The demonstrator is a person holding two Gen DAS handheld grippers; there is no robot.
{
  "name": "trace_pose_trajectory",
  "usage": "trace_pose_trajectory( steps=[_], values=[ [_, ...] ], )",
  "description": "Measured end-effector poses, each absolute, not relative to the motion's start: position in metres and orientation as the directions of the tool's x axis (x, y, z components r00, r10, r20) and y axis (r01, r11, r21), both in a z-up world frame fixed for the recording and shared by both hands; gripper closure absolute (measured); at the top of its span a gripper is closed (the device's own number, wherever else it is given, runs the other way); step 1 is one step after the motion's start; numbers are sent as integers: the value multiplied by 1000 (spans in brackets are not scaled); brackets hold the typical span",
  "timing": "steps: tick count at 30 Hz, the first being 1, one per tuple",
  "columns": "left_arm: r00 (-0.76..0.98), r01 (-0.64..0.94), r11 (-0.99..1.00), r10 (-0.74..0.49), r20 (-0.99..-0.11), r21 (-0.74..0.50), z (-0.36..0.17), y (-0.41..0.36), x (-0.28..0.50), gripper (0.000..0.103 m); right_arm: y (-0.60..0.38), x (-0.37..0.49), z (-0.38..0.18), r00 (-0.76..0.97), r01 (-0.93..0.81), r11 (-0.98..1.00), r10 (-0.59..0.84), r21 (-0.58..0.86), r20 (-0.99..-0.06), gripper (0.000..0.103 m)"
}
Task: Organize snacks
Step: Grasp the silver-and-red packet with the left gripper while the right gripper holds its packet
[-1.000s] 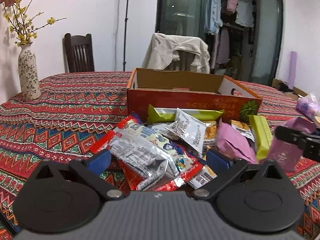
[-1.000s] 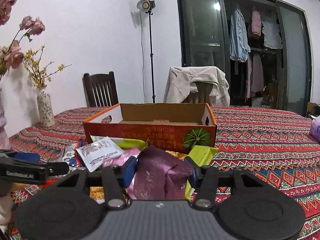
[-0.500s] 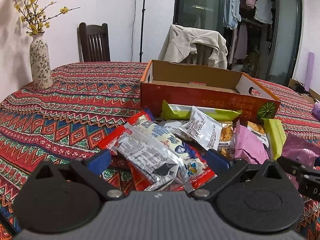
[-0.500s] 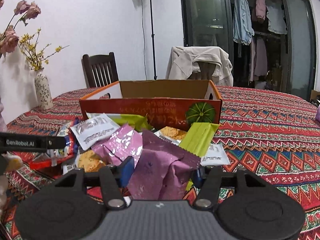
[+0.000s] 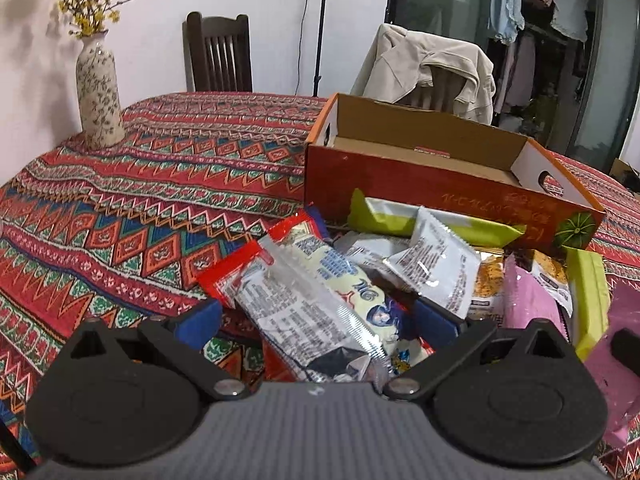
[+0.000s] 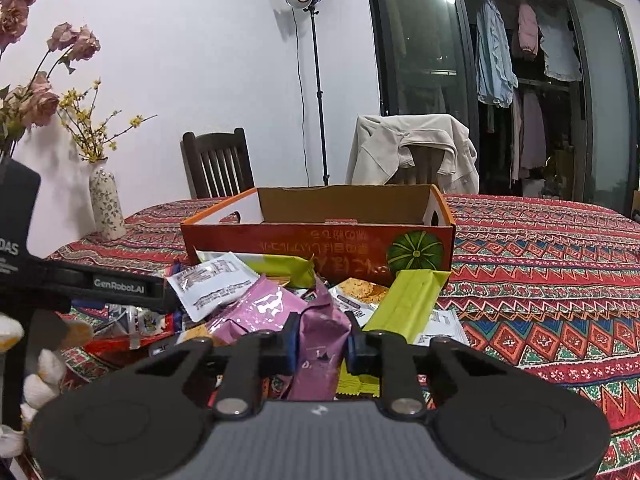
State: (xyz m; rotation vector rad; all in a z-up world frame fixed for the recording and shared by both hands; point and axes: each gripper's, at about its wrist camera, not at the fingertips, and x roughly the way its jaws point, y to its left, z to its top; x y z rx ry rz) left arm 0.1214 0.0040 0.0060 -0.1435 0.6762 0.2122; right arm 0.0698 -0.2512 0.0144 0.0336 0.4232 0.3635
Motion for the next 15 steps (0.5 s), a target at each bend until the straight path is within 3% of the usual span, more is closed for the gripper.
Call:
trace_pose_trajectory(
  steps=[15],
  values=[
    [732,-257,962,130,-669,-94,-1,50,101,0,-249,71,12,849,-337,936,350,104,-397,83]
  ],
)
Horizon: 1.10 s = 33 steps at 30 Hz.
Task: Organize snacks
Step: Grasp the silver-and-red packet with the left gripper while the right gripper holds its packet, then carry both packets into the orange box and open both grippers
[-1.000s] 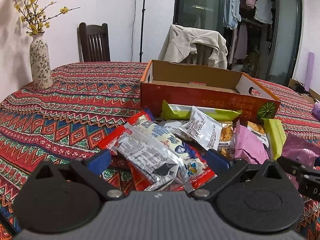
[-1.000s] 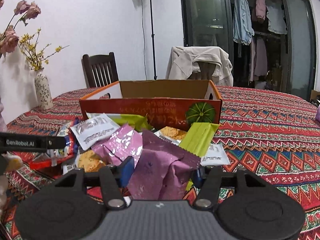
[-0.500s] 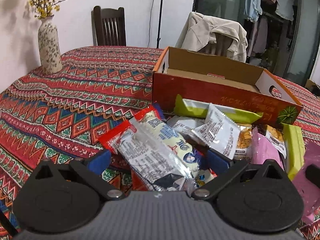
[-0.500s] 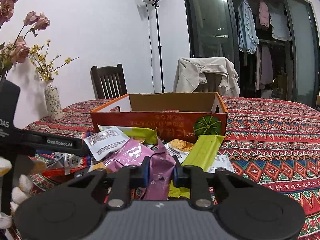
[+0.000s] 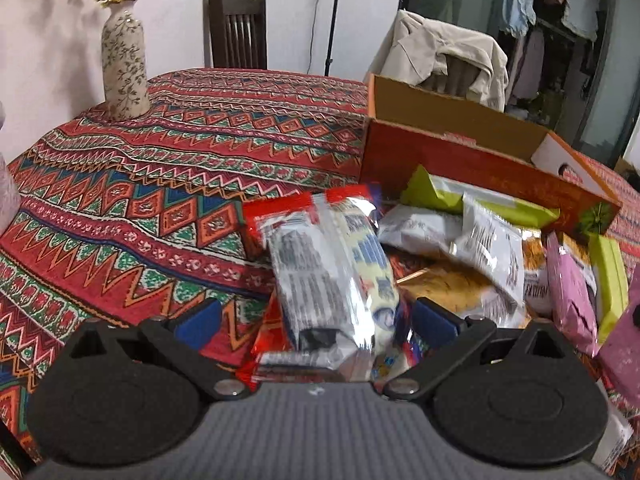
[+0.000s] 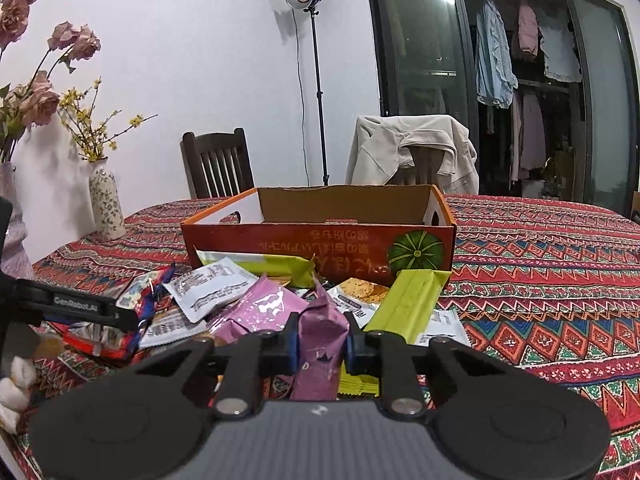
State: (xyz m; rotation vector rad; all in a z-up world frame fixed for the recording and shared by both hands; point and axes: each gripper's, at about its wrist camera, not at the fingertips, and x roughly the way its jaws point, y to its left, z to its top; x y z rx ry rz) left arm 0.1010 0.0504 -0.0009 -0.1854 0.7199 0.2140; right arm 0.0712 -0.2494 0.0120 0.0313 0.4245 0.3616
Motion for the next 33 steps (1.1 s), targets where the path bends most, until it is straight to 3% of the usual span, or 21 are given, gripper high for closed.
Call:
trace_pose_trajectory(
  steps=[11,13,17,20,33],
  values=[
    [704,-291,955,169,-690,-63,-11,51,118,1,-244,69,10,843,-340,937,344,84,-414,83],
    [711,-283,957,164,-683,-66,-11,51,115,6,-242,69,8,837,-346,935,346,79,-424,83],
    [735,-256,963,138,-664,-84,-8,51,108,31,-239,67,5,826,-359,930,354,74,-438,83],
    [751,-234,968,117,-650,-95,-7,51,105,42,-239,66,4,825,-360,930,353,72,-441,83],
    [814,-169,980,77,-575,-107,14,48,87,42,-245,60,21,851,-341,937,344,82,-396,83]
  ],
)
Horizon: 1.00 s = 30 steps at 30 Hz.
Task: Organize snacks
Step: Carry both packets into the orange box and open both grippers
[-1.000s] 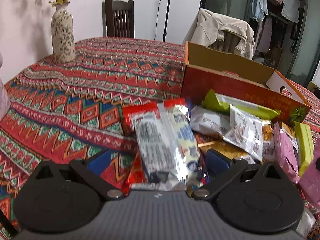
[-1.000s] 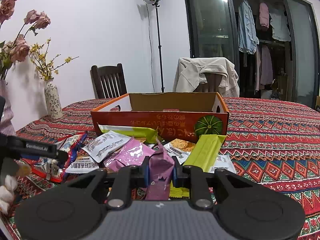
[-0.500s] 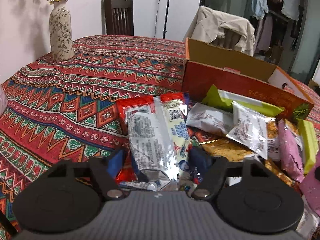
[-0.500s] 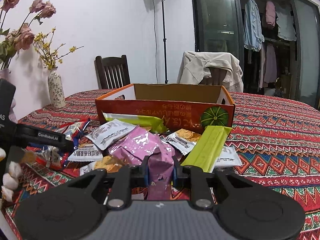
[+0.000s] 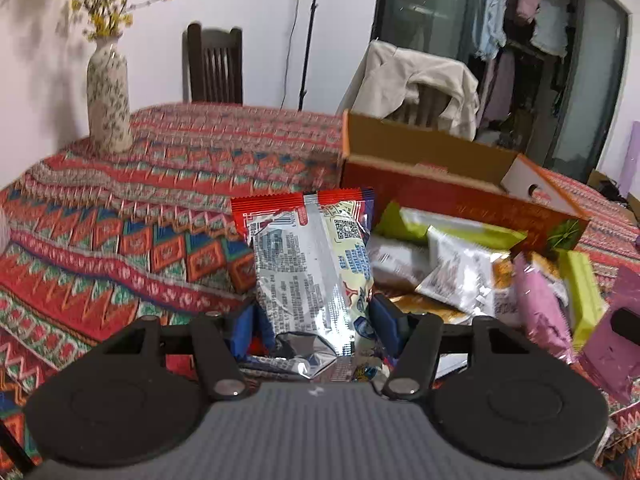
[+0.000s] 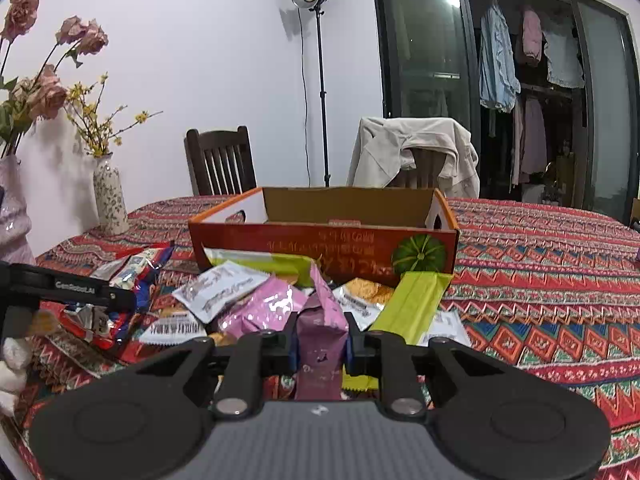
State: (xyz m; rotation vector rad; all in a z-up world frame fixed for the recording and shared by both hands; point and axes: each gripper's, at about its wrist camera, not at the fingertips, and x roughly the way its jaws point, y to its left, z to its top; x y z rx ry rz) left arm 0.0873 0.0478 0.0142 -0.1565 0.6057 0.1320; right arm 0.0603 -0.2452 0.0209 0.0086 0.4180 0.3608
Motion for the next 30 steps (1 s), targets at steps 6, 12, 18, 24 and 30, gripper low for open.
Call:
trace_pose_trajectory(
  steps=[6,12,18,24,30],
  values=[
    [851,-116,989,52,-523,-92,36,37,91,42,-244,67,37,869,-340,938,343,73,-358,83],
    [886,-73,996,38,-461,-58,64,21,108,42,-243,86,62,890,-335,941,336,58,-307,83],
    [900,-52,998,29,-435,-39,87,6,142,42,-238,125,91,903,-311,950,307,36,-301,83],
    [902,-72,997,51,-428,-33,98,-5,184,42,-231,174,104,913,-262,964,262,41,-312,83],
    [899,-113,993,92,-428,-25,92,-15,223,42,-226,227,102,919,-211,976,218,56,-329,83]
  ],
)
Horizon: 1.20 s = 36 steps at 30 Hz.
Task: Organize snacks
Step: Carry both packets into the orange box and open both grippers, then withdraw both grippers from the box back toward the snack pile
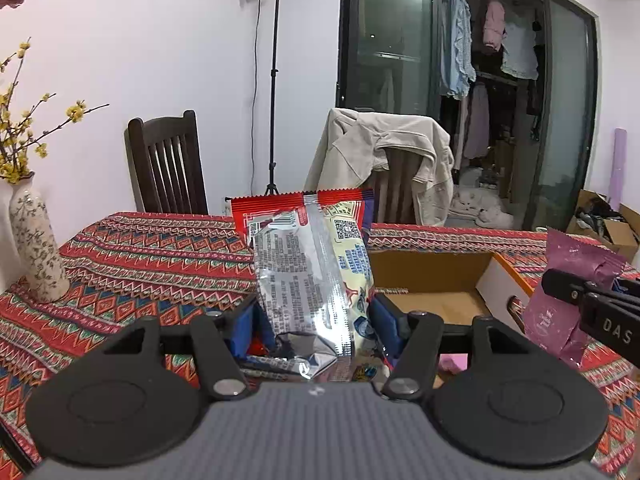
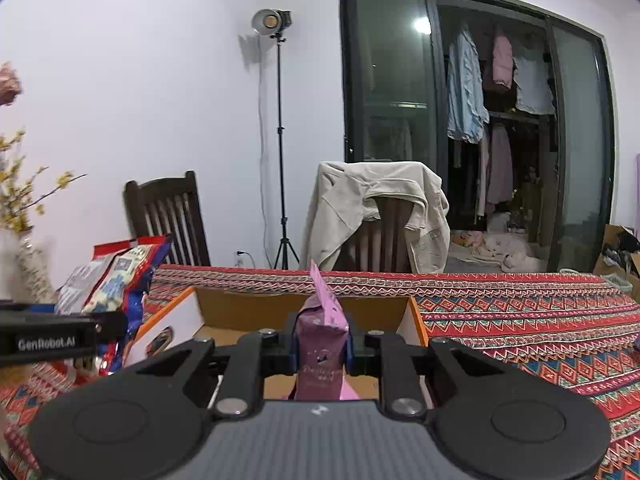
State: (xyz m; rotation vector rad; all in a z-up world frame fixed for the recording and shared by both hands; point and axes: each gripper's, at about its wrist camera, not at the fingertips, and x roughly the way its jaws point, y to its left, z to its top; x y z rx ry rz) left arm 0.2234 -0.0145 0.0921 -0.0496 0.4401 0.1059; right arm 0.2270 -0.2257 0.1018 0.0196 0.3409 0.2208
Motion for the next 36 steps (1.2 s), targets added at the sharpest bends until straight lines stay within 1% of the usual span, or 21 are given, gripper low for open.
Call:
trace_pose_trajectory(
  steps=[6,10,13,14,16,18,19,20,22,25,30,36],
  values=[
    [902,-131,991,114,-417,-11,69,-19,258,42,-227,268,78,917,-165,981,191,105,-349,83],
    [896,-117,993,102,-432,-10,45,-15,273,42,-228,278,55,932,-158,986,168,58,-320,83],
    [886,-99,995,78,-457,-22,32,-11,280,41,-232,289,44,913,-174,980,196,93,-357,83],
    [887,-92,995,65,-457,-36,30,-8,281,40,-233,291,41,909,-178,979,201,95,-365,83],
    [893,-67,995,28,-449,-72,29,-4,279,30,-233,293,36,901,-175,980,199,97,-386,82],
    [907,-59,995,18,-421,-85,30,-2,274,2,-234,293,33,898,-163,981,191,104,-396,72],
    [915,-69,995,32,-401,-79,31,-3,270,0,-235,293,32,894,-164,980,195,110,-403,51],
    [926,-75,995,43,-376,-72,32,-4,266,0,-237,292,31,892,-164,979,200,121,-406,23],
    [931,-66,995,36,-364,-70,34,-5,261,0,-239,288,31,901,-161,978,201,133,-385,4],
    [931,-75,995,48,-363,-61,34,-6,259,0,-240,282,33,907,-163,979,198,126,-370,0],
    [928,-111,993,89,-362,-39,38,-6,258,0,-240,277,37,915,-157,981,187,112,-357,0],
    [933,-126,990,96,-348,-63,57,-4,245,0,-242,265,54,924,-163,979,195,121,-328,0]
  ],
)
